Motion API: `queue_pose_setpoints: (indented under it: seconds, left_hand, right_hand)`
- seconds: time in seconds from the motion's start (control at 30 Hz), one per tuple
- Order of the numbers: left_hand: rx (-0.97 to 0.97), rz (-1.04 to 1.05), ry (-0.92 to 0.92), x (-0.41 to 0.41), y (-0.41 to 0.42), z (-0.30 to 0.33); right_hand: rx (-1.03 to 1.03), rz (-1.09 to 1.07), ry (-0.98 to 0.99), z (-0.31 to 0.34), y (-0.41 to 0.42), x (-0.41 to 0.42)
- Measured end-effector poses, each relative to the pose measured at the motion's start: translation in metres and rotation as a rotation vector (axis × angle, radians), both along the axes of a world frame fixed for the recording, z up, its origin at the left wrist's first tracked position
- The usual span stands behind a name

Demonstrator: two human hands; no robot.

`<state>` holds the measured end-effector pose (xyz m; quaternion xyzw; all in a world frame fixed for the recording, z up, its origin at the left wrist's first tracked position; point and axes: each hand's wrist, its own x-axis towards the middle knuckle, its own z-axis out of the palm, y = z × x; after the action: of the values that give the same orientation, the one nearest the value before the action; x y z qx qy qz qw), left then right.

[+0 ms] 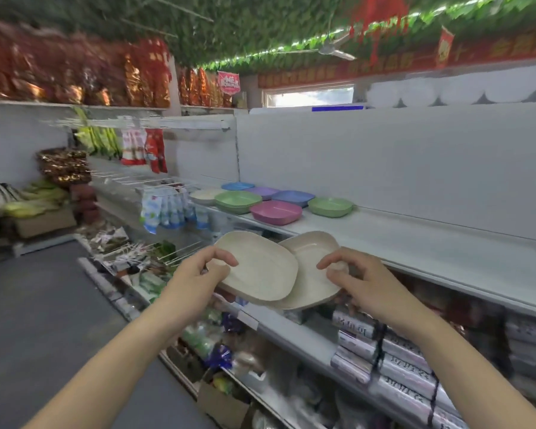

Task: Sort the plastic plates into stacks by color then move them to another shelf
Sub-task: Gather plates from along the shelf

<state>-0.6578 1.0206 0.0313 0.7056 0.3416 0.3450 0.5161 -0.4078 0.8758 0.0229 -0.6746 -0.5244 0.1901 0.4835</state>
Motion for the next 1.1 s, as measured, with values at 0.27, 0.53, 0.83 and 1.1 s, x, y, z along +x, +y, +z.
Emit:
queue_pose_setpoints:
  seconds: [0.27,0.53,0.83,1.1]
  left_hand:
    - [0.021,0.078,0.006,-0.072,0.097,0.013]
    - [0.038,0.087,-0.03,-0.078,0.205,0.015]
    - [0.101,0.171,-0.033,-0.046,0.362,0.042]
    - [0.104,0.188,-0.032,-0.017,0.482,0.049]
  right_hand:
    - [0.052,0.013,0.04,0.007,0.105,-0.055]
    - [0.095,-0.063,0.068,0.027,0.203,-0.043]
    - [0.151,-0.088,0.071,0.053,0.349,0.004]
    - [0.107,-0.157,-0.027,0.069,0.465,0.032]
